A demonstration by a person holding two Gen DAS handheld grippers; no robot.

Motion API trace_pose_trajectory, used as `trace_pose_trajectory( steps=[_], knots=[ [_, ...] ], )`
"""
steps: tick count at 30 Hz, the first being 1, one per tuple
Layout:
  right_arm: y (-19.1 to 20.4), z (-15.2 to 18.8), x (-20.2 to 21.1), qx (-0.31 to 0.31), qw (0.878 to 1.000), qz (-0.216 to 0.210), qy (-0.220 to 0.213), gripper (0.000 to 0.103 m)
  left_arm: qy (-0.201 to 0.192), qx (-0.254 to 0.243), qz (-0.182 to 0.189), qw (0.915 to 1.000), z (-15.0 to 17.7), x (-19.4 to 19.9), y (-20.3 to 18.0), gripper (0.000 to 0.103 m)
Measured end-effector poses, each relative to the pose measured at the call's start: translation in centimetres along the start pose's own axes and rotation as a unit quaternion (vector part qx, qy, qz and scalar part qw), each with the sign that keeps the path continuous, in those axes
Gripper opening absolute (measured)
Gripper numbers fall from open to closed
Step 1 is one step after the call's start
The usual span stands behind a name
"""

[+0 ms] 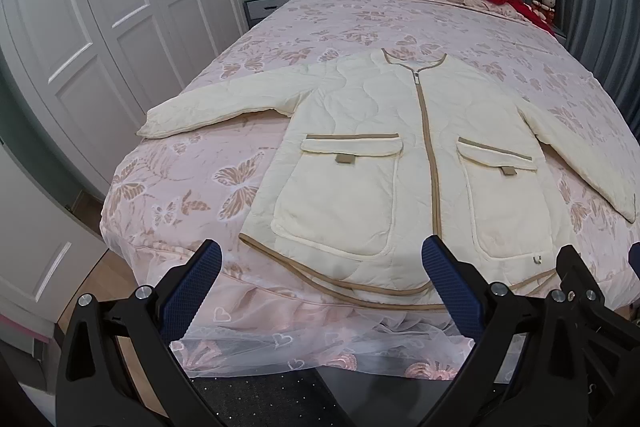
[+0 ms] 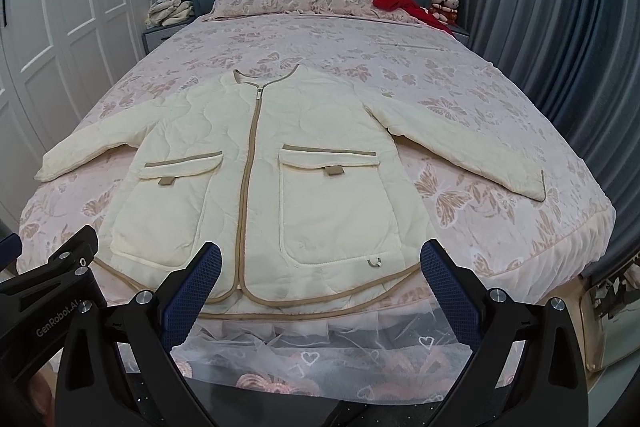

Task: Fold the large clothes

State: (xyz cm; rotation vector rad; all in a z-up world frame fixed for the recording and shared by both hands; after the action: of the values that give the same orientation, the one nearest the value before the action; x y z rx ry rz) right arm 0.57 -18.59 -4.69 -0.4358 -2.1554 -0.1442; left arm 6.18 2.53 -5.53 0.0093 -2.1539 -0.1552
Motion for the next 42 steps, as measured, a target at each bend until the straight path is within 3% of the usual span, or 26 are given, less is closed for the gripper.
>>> trace_pose_trajectory(
  steps=[42],
  knots=[
    [0.38, -0.08, 0.03, 0.004, 1.000, 0.001, 0.000, 0.098, 0.002, 0.004, -0.001, 1.0000, 0.21, 0.01, 0.55, 0.097]
  ],
)
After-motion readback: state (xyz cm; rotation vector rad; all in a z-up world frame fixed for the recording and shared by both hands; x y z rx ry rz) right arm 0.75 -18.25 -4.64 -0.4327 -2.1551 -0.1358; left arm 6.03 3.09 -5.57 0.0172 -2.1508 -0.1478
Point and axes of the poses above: each gripper's, at about its wrist camera, not at the fingertips, and x roughly against the way its jaws point, y to its left, z to its underside, the point moved 10 cm from there along -x, roughly the way its jaws point, and after that the axes turned 5 degrees about y, right-handed, at the moved point
